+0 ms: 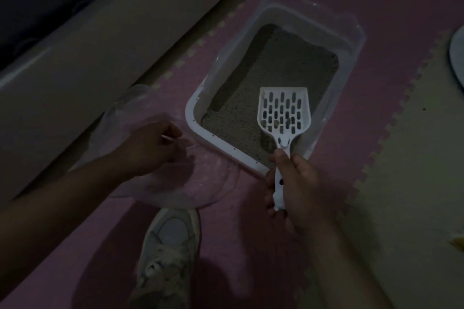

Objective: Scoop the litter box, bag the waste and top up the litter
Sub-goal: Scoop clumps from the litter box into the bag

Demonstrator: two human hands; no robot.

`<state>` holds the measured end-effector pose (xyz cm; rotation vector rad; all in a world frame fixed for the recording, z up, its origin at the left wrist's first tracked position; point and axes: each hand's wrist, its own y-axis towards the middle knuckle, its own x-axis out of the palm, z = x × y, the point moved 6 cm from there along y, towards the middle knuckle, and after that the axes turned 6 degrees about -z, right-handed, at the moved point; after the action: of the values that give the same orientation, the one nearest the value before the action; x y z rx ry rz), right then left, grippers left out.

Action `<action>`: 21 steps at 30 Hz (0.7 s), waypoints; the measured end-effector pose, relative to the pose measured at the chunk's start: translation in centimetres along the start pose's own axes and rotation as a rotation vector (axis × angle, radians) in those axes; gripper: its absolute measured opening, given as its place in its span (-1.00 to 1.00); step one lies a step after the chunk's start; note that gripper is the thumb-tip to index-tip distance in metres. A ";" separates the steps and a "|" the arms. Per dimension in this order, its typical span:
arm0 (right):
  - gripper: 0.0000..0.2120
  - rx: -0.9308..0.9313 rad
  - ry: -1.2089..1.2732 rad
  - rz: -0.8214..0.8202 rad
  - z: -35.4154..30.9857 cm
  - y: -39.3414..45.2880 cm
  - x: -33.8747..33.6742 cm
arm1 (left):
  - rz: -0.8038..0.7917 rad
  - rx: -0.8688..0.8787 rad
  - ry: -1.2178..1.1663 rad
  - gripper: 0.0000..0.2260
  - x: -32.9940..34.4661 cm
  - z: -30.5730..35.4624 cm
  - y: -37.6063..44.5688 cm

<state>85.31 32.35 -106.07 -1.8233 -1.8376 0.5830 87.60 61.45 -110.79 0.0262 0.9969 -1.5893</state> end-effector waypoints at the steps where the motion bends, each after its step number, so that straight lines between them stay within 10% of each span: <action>1: -0.74 0.003 0.008 -0.002 0.0 -0.2 0.1 | 0.001 0.023 0.066 -0.82 -0.2 -0.2 -0.1; 7: -0.82 0.022 -0.069 -0.178 0.8 -2.3 3.8 | 0.077 0.063 0.198 -0.69 -1.7 -1.5 -1.1; 14: -0.81 -0.177 -0.768 -0.409 3.7 -3.1 8.5 | 0.110 -0.006 0.255 -0.58 -2.7 -3.1 -1.7; 21: -0.75 -0.143 -1.150 -0.344 6.8 -0.3 9.7 | 0.115 0.010 0.279 -0.59 -2.3 -3.7 -2.2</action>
<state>81.04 42.26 -110.87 -1.2095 -2.8580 1.6024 84.64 65.33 -110.68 0.3138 1.1806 -1.5105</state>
